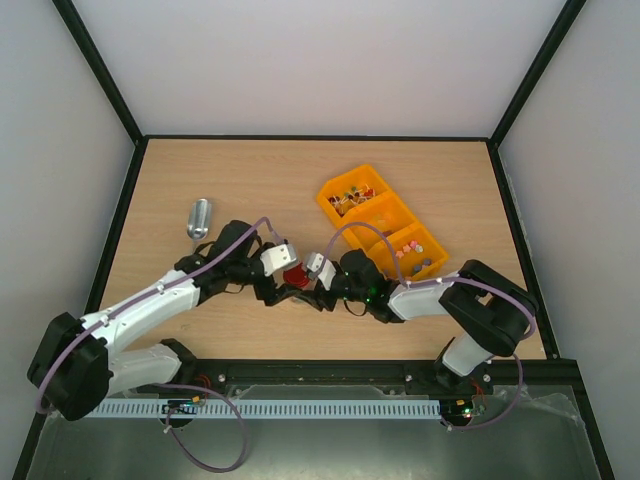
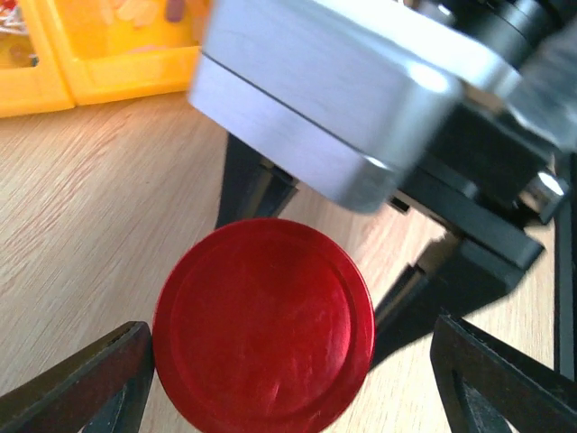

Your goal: Pack the candies

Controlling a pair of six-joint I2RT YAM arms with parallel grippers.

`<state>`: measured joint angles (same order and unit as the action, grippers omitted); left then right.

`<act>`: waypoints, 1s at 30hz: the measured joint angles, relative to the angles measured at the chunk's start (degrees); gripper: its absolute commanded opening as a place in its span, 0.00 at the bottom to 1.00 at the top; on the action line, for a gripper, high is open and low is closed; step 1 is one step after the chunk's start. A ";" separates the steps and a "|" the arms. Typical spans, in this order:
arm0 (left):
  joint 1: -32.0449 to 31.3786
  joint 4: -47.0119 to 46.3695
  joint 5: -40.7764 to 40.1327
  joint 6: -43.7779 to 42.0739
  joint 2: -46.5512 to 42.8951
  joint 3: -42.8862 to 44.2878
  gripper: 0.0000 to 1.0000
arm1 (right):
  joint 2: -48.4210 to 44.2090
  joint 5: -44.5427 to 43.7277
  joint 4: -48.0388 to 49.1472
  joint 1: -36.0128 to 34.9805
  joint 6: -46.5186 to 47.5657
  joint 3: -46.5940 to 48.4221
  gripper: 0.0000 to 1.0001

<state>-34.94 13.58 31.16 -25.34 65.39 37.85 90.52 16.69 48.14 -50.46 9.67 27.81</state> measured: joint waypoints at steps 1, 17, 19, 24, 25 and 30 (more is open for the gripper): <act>-0.76 -1.38 -1.55 2.84 0.31 0.00 0.86 | 0.00 -0.66 0.09 -0.07 -0.20 0.00 0.46; -3.32 -9.46 -10.03 12.59 4.83 -0.61 0.76 | 0.28 -4.66 0.52 -0.20 -2.49 0.31 0.47; -3.41 -9.42 -10.32 12.22 4.96 -0.61 0.70 | 0.33 -4.79 0.55 -0.20 -2.54 0.33 0.47; -3.41 -9.40 -10.58 10.16 4.87 -0.61 0.59 | 0.46 -4.85 0.50 -0.20 -2.71 0.52 0.46; -3.41 -9.38 -10.58 9.97 4.87 -0.61 0.58 | 0.48 -4.83 0.50 -0.20 -2.67 0.55 0.46; -3.06 -8.44 -9.53 7.08 4.50 -0.59 0.55 | 0.48 -3.76 0.48 -0.20 -1.09 0.52 0.46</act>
<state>-38.00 5.15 21.63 -18.26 69.89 37.26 91.00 12.93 48.62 -50.65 8.58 28.34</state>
